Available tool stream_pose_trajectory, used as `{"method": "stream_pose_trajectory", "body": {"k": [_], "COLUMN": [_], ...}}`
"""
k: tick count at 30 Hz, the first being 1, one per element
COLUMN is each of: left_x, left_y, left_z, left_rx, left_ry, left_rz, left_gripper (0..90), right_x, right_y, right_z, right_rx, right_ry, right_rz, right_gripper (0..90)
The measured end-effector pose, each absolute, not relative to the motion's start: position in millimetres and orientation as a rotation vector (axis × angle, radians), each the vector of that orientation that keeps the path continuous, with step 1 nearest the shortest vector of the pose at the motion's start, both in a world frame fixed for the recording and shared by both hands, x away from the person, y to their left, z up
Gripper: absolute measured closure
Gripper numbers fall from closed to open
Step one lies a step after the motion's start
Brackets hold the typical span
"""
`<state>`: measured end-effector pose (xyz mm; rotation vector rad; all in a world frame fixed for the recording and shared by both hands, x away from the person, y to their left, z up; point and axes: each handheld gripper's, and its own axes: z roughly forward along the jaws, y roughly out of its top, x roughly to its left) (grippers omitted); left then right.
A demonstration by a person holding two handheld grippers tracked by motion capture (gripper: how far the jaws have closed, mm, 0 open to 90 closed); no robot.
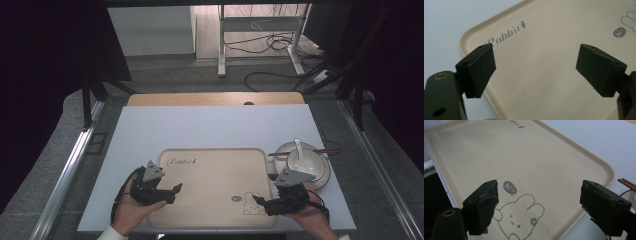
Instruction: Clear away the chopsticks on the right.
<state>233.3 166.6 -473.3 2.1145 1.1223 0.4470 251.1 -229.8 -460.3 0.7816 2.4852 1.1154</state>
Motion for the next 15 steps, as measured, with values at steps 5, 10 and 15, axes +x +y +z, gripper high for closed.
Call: {"method": "stream_pose_trajectory", "body": {"k": [5, 10, 15], "left_x": [233.0, 233.0, 234.9], "left_y": [167.1, 166.4, 167.5], "left_z": [-474.3, -474.2, -476.5], "left_rx": [2.121, 2.125, 2.126], "left_ry": [1.12, 1.118, 1.138], "left_rz": [0.452, 0.459, 0.461], "left_gripper": [16.0, 16.2, 16.2], "right_x": [253.4, 254.1, 253.9], "right_y": [-230.9, -233.2, -232.5], "right_z": [-461.4, -460.4, -458.9], "right_rx": [0.808, 0.813, 0.815], "right_ry": [2.482, 2.477, 2.488], "right_rz": [1.097, 1.105, 1.094], "right_gripper": [19.2, 19.8, 22.9]}}
